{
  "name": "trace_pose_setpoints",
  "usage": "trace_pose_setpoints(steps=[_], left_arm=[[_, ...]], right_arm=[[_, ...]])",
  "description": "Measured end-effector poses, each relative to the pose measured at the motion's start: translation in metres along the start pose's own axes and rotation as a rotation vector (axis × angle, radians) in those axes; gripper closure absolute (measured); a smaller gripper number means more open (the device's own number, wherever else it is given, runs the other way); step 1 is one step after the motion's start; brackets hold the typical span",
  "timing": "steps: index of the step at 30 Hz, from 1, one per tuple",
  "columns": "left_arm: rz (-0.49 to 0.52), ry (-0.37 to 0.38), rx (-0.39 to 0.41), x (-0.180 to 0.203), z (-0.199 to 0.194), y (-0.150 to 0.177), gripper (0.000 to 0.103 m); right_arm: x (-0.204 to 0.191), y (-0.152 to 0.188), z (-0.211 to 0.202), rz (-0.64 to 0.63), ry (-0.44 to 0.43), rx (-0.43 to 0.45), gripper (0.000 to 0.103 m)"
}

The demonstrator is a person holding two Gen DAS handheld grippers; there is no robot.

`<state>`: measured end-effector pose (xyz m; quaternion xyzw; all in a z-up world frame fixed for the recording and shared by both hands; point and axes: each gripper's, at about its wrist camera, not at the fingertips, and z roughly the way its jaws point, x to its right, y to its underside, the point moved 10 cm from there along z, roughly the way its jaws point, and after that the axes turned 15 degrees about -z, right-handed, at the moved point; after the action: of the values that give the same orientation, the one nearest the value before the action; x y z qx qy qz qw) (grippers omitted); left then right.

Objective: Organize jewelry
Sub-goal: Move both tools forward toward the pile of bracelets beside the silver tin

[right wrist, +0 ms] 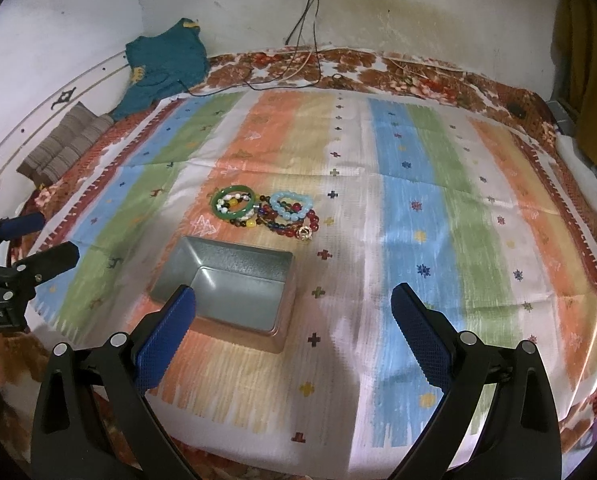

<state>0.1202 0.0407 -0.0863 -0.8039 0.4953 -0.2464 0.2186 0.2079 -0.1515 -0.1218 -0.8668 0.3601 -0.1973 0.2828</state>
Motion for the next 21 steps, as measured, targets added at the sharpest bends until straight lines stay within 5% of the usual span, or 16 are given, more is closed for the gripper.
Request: trace_pose_setpoints(steps=[21], left_arm=[[-0.074,-0.068,-0.065,-0.019,0.050,-0.038,0.006]], right_arm=[[0.022,-0.025,0.051,0.032,0.003,-0.084,0.004]])
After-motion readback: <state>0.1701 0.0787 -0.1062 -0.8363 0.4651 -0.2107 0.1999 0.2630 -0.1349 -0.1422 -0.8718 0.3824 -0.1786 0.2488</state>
